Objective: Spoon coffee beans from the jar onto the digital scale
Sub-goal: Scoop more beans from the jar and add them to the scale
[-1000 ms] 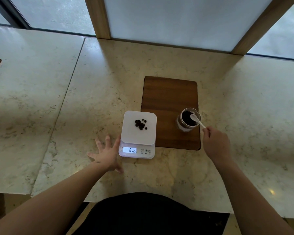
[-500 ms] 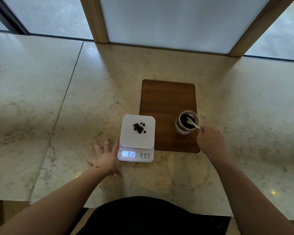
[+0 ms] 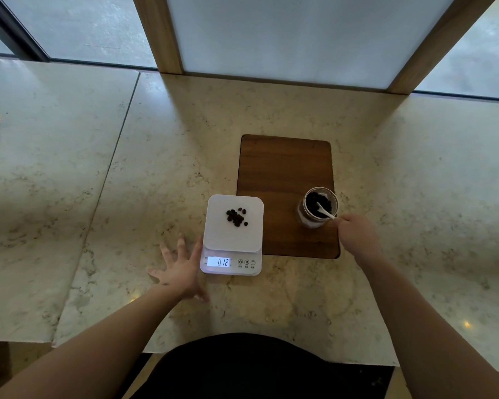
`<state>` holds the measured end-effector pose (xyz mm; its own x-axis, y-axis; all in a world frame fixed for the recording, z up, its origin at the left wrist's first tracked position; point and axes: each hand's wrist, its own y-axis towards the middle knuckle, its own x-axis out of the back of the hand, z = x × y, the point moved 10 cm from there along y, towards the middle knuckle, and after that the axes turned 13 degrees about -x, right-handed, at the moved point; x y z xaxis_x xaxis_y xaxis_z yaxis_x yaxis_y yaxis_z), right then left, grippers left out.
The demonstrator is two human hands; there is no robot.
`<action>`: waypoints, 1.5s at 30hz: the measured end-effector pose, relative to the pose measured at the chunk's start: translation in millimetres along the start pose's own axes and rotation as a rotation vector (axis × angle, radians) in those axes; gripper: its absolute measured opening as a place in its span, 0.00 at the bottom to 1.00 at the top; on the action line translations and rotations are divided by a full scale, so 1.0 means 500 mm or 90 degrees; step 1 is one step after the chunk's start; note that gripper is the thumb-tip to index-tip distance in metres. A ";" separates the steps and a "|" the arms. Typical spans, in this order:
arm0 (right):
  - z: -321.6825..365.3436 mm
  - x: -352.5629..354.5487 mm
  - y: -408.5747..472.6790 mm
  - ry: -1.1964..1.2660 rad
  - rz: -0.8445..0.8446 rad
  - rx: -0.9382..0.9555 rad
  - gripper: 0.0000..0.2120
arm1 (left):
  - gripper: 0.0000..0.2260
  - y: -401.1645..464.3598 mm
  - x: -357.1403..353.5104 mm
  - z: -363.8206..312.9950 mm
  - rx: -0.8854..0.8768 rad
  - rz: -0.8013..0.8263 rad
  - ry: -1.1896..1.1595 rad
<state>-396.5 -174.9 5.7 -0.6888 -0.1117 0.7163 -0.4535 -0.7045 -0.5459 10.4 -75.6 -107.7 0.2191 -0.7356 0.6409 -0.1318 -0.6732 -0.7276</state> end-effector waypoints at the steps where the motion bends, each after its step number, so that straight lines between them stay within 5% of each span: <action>1: -0.006 -0.001 0.003 0.034 0.008 -0.018 0.16 | 0.69 0.000 0.000 0.000 0.001 0.000 0.000; 29: -0.072 -0.085 -0.014 0.419 0.247 -0.250 0.13 | 0.69 -0.010 0.009 -0.006 0.000 -0.003 0.004; 45: -0.085 -0.090 -0.019 0.485 0.263 -0.267 0.14 | 0.68 -0.013 0.012 -0.006 0.007 -0.015 0.004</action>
<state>-385.2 -133.4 -39.7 -0.9548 0.2947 0.0392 -0.1567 -0.3867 -0.9088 9.5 -76.0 -98.3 0.2156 -0.7200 0.6596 -0.1155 -0.6895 -0.7150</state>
